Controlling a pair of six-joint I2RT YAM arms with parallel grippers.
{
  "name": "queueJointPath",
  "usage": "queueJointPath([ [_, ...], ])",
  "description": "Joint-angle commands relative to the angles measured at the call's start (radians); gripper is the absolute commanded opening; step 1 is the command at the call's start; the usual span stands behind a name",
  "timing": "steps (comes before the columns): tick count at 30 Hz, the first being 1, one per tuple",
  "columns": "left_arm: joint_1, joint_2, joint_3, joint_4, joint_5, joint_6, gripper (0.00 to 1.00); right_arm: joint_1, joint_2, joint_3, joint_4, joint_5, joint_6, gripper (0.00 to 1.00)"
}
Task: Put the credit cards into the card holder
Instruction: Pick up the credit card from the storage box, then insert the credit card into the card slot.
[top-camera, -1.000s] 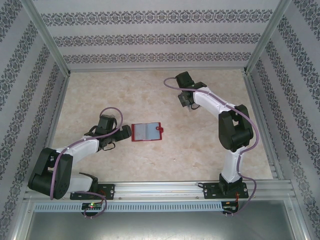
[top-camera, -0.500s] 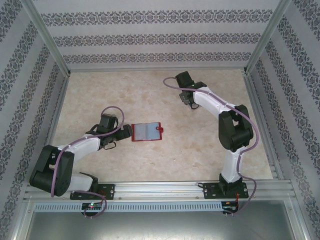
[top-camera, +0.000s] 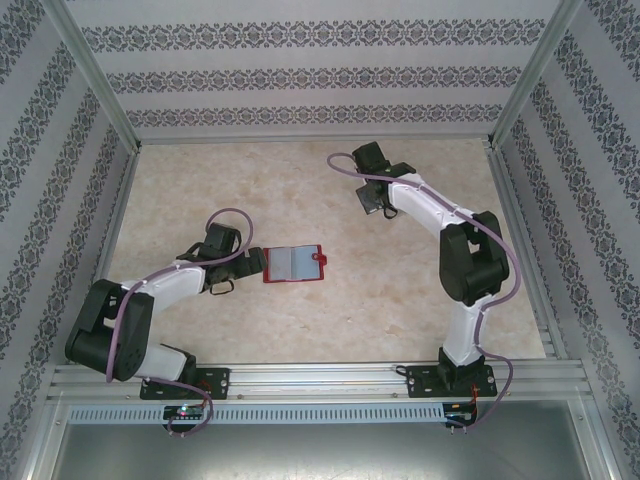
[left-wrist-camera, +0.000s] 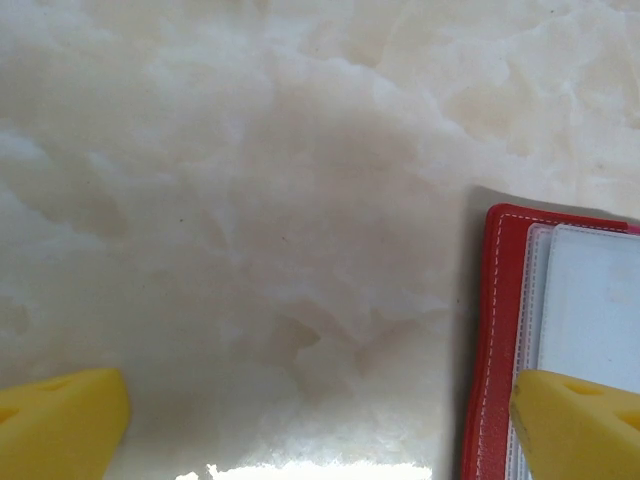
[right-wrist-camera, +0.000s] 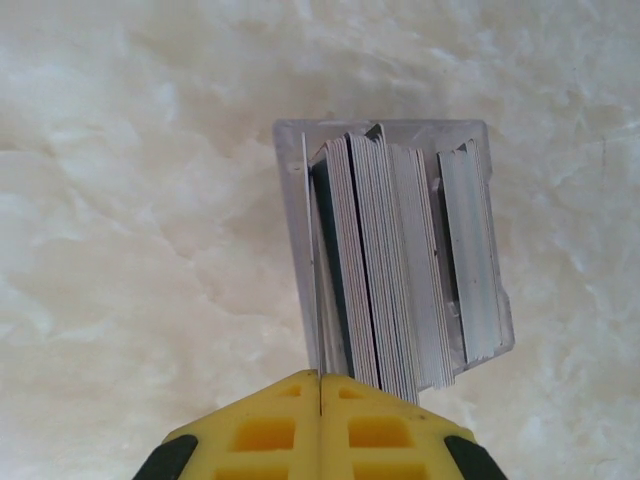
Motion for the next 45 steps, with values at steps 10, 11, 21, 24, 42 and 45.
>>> queueJointPath([
  [10,-0.013,0.029,0.008,0.013,0.036,0.038,1.0,-0.024,-0.33,-0.214,0.074,-0.569,0.248,0.03],
  [11,-0.015,0.024,0.003,0.022,0.044,0.04,1.0,-0.024,-0.34,-0.251,0.093,-0.629,0.279,0.03],
  [21,-0.014,-0.013,-0.053,0.183,0.248,0.046,0.96,0.077,-0.211,-0.499,0.468,-1.147,0.571,0.03],
  [24,-0.013,-0.017,-0.064,0.219,0.272,0.045,0.92,0.079,-0.142,-0.507,0.52,-1.216,0.607,0.03],
  [42,-0.014,0.053,-0.031,0.212,0.315,0.05,0.6,0.053,0.04,-0.493,0.577,-1.305,0.613,0.05],
  [45,-0.015,0.071,-0.032,0.226,0.311,0.043,0.58,0.057,0.049,-0.495,0.608,-1.307,0.635,0.05],
])
